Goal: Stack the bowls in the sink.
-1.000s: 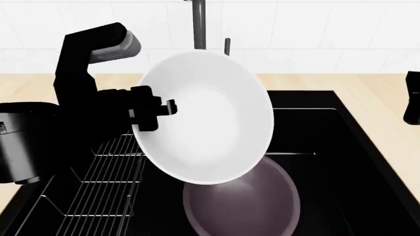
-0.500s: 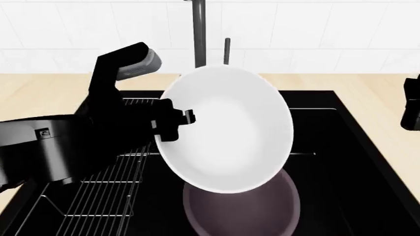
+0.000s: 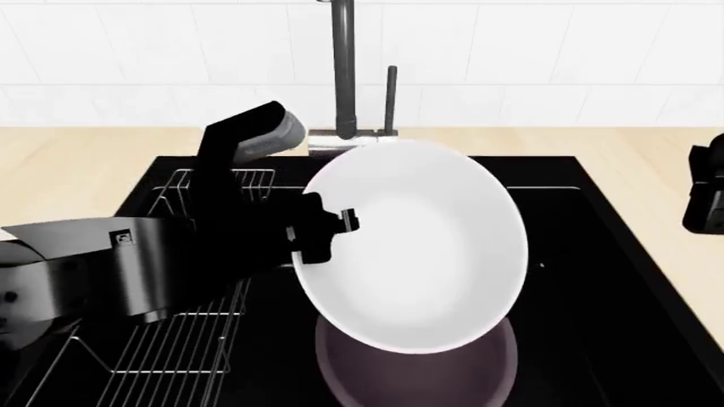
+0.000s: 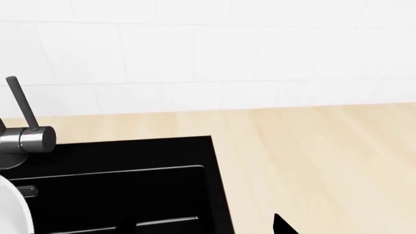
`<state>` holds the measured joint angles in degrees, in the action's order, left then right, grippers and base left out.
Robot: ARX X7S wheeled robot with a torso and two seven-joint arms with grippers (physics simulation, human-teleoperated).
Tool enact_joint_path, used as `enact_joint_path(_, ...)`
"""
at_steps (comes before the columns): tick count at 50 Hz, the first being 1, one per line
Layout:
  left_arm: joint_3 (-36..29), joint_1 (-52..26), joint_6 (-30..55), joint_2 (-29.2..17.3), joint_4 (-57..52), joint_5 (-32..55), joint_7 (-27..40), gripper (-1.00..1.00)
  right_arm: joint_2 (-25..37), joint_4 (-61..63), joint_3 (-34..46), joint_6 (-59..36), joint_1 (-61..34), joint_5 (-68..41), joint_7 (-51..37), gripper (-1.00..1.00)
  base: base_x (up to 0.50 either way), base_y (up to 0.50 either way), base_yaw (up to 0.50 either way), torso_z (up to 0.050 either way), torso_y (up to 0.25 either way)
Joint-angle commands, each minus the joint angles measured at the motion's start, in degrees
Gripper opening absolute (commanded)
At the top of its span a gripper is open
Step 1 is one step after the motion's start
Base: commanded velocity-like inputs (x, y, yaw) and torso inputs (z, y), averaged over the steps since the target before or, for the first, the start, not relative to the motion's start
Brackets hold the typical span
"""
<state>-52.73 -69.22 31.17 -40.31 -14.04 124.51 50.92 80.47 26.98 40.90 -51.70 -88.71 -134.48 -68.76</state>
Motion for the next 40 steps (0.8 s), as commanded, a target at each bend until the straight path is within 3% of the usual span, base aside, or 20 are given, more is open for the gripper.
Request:
enact_joint_path(1,-1.73,-0.47,1.34,1.53,1.42,0.07,0.84,-1.00,0.58,0.62,0.00,0.84,1.11,0.70,0.87,1.00,0.00,0.00,0.00,0.000,0.000)
enact_joint_path(40,-6.73,-1.34,5.39,6.51,7.29,-1.58,-0.55,-1.00,2.91,1.56,0.03,3.23,4.61,3.43,4.60,1.00,0.00,0.00,0.00,0.000,0.000)
